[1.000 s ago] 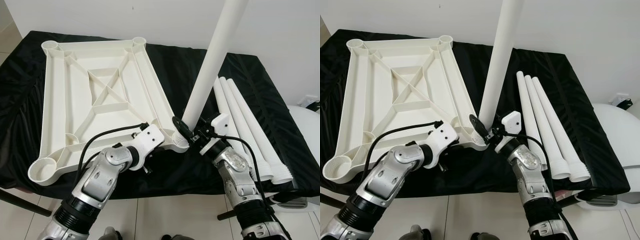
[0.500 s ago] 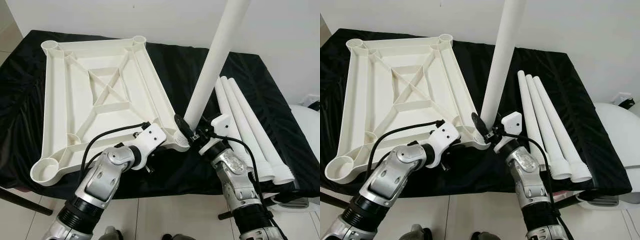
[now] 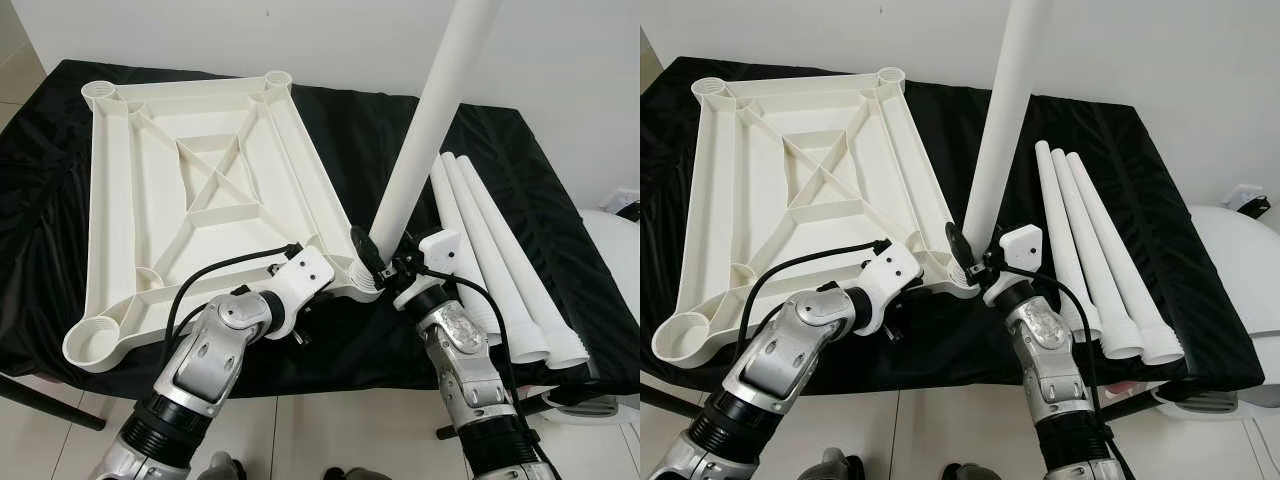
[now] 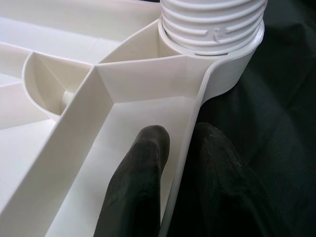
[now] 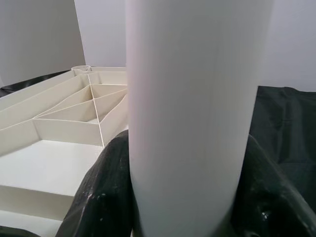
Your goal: Building children table
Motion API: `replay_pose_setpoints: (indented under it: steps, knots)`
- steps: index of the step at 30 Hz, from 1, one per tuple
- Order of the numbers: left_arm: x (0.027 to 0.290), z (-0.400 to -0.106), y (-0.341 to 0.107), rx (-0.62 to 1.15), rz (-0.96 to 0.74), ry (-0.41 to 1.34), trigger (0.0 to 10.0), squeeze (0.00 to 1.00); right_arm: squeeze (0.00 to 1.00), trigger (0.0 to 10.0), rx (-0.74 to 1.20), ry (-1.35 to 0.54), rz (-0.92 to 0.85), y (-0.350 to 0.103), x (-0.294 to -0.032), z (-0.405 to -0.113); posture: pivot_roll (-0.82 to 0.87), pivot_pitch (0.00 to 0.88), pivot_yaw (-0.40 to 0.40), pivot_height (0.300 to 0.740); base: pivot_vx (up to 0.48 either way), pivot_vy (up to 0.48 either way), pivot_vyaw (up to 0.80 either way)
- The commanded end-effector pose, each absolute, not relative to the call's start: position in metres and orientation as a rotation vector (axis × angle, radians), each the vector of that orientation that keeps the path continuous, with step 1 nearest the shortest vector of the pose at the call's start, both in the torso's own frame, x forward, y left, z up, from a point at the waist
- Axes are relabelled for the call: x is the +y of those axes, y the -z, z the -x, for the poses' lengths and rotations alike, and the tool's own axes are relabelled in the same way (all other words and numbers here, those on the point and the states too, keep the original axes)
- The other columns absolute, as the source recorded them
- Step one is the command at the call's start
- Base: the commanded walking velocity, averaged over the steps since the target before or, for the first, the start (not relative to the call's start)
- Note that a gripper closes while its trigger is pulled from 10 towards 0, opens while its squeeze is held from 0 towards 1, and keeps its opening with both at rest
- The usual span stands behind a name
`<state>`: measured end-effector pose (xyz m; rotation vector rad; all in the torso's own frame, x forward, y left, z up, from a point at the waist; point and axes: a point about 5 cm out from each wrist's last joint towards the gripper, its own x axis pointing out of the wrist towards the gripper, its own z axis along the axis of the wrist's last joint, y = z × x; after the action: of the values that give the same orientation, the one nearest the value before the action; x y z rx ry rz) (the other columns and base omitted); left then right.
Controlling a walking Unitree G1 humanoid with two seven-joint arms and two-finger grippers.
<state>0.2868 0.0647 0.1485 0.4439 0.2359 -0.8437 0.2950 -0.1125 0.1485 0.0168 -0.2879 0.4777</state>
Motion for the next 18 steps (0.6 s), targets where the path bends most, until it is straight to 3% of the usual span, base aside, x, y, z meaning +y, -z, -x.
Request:
replay_pose_setpoints:
  steps: [1, 18]
  knots:
    - [0.065, -0.293, -0.156, 0.179, -0.418, 0.702, 10.0, 0.00, 0.00, 10.0, -0.088, -0.480, -0.016, -0.109, -0.107, -0.286, -0.02, 0.133, -0.071, 0.740, 0.000, 0.000, 0.00]
    - [0.064, -0.297, -0.160, 0.163, -0.409, 0.673, 10.0, 0.00, 0.00, 10.0, -0.129, -0.406, -0.020, -0.121, -0.091, -0.287, -0.02, 0.141, -0.071, 0.740, 0.000, 0.000, 0.00]
